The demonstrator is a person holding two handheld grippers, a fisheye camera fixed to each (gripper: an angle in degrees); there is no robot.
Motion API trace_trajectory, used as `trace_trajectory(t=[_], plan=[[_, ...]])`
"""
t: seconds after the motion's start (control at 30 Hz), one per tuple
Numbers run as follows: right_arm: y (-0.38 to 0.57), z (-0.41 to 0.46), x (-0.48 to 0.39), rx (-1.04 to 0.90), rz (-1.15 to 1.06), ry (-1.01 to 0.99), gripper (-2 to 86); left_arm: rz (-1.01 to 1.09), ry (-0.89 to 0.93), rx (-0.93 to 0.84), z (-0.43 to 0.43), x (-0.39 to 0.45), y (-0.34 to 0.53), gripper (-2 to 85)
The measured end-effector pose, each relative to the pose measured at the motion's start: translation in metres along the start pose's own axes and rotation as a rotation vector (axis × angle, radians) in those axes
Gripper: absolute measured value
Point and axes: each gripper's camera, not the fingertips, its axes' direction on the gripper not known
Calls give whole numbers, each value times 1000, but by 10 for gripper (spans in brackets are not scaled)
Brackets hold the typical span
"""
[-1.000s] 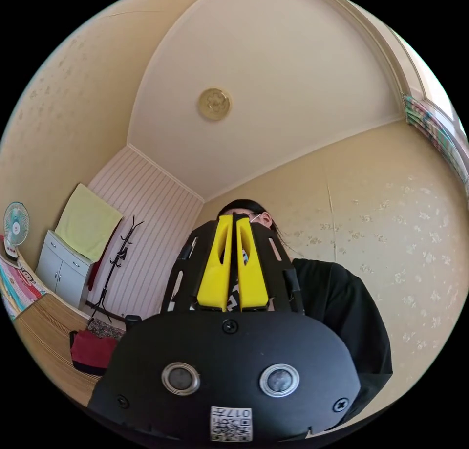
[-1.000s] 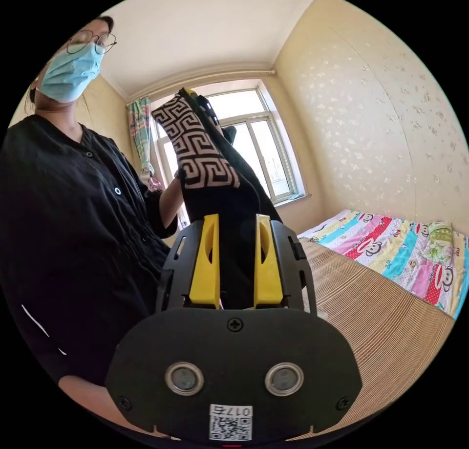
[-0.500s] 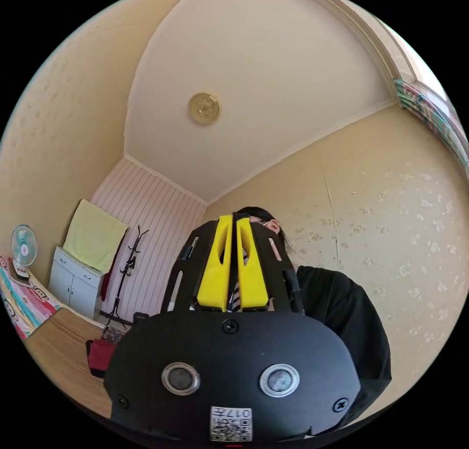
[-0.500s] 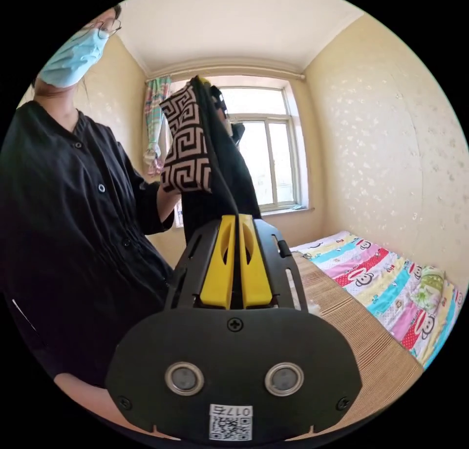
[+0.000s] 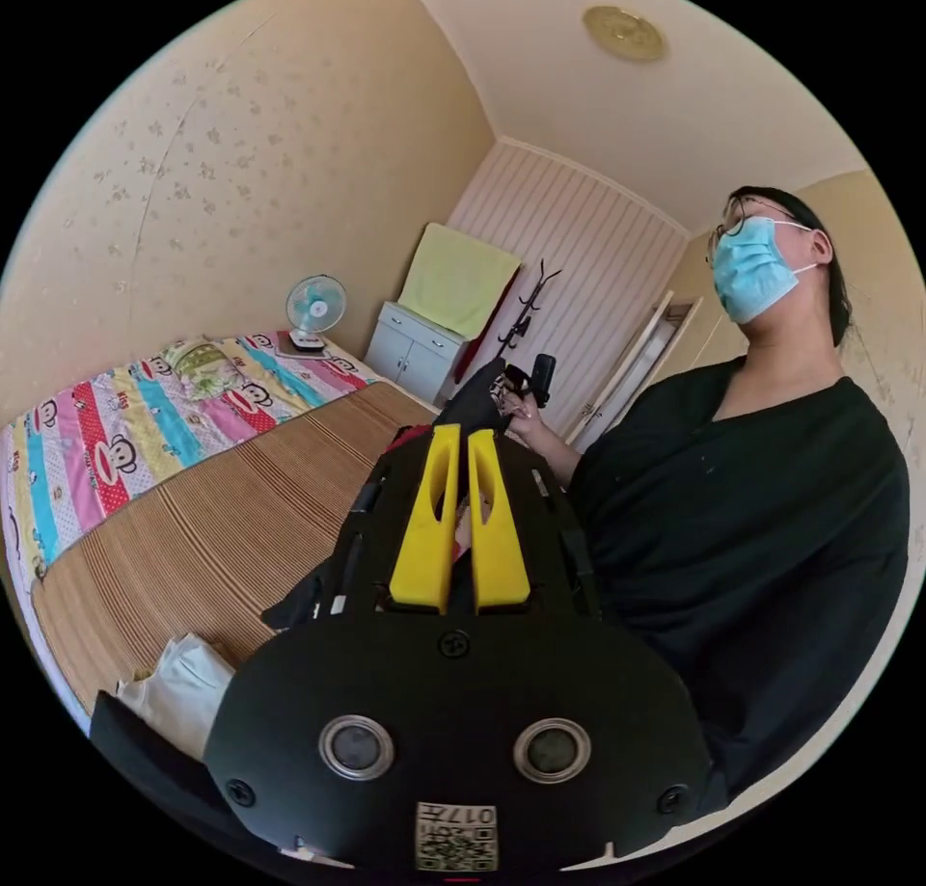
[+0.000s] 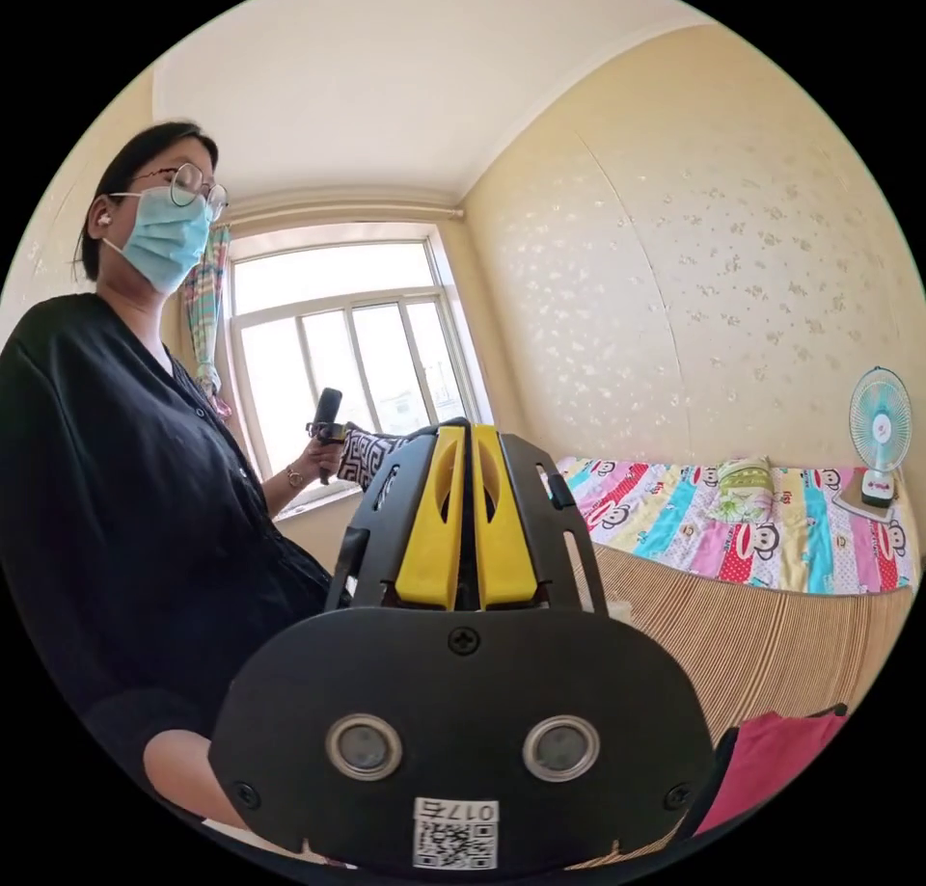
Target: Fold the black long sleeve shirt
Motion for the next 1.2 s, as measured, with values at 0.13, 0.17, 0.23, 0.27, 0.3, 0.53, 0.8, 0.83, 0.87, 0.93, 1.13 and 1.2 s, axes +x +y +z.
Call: trace_trajectory(t=[0.13,0.17,0.23,0.27,0.3,0.53,0.8,0.83,0.87,0.93,1.13,1.2], plan=[[-24,-33,-19,43,-52,3,13,61,174,88,1,6,-17,-10],[-38,-42,-21,66,-78,-4,12,77,215,131,-3,6,-29,-10],[-65,-48,-18,74,-110,8,12,66,256,184,-8,-3,-53,-10],[-86,-45,-13,48,-129,24,12,13,260,202,-10,-17,-70,-10],[-96,-42,-9,24,-138,35,12,-85,234,204,-9,-38,-88,-10],[-146,92,149,-534,-84,272,17,-594,17,60,48,-249,-143,-3],[-26,281,425,-920,495,535,53,-1109,-400,37,142,-508,-51,95],[-7,282,436,-898,549,538,59,-1126,-417,13,147,-511,-40,98],[14,280,440,-882,577,533,63,-1140,-449,-54,159,-514,-19,99],[51,271,442,-924,596,545,69,-1143,-511,-192,178,-512,13,104],[179,225,427,-1208,724,543,93,-1203,-685,-474,207,-489,98,107],[201,218,412,-1268,738,534,94,-1193,-699,-527,215,-477,115,60]])
